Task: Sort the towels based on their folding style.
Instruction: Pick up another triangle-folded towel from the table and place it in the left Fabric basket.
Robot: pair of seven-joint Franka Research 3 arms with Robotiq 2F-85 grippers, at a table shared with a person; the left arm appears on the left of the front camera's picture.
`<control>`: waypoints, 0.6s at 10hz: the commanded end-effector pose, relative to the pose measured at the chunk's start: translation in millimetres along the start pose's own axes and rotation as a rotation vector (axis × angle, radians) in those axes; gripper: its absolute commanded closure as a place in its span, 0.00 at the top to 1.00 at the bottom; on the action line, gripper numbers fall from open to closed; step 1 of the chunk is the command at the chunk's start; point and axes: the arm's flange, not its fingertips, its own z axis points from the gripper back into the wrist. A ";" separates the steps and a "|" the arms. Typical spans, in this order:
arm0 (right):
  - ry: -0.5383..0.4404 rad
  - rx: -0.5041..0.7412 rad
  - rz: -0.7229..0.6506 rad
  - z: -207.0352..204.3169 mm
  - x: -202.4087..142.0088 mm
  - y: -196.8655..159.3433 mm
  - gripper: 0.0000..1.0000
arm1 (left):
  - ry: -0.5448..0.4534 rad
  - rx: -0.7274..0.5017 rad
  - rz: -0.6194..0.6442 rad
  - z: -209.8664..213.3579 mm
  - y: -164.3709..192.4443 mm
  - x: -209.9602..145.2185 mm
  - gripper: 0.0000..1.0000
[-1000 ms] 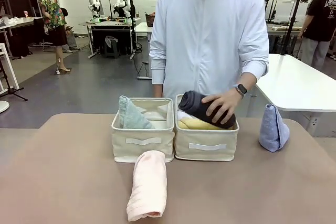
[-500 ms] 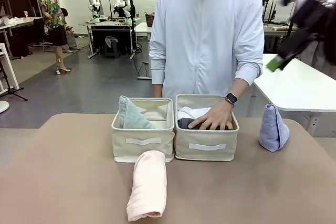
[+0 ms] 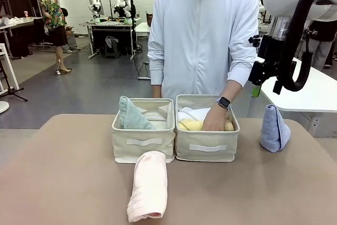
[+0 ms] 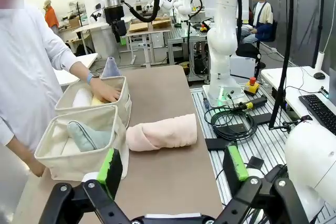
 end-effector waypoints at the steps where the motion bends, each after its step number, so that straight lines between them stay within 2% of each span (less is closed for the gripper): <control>1: -0.040 -0.016 0.013 4.9 -2.7 0.7 1.00 | -0.019 0.011 -0.029 -1.4 -2.1 0.3 1.00; 6: -0.040 -0.016 0.013 4.9 -2.7 0.7 1.00 | -0.019 0.011 -0.029 -1.4 -2.1 0.3 1.00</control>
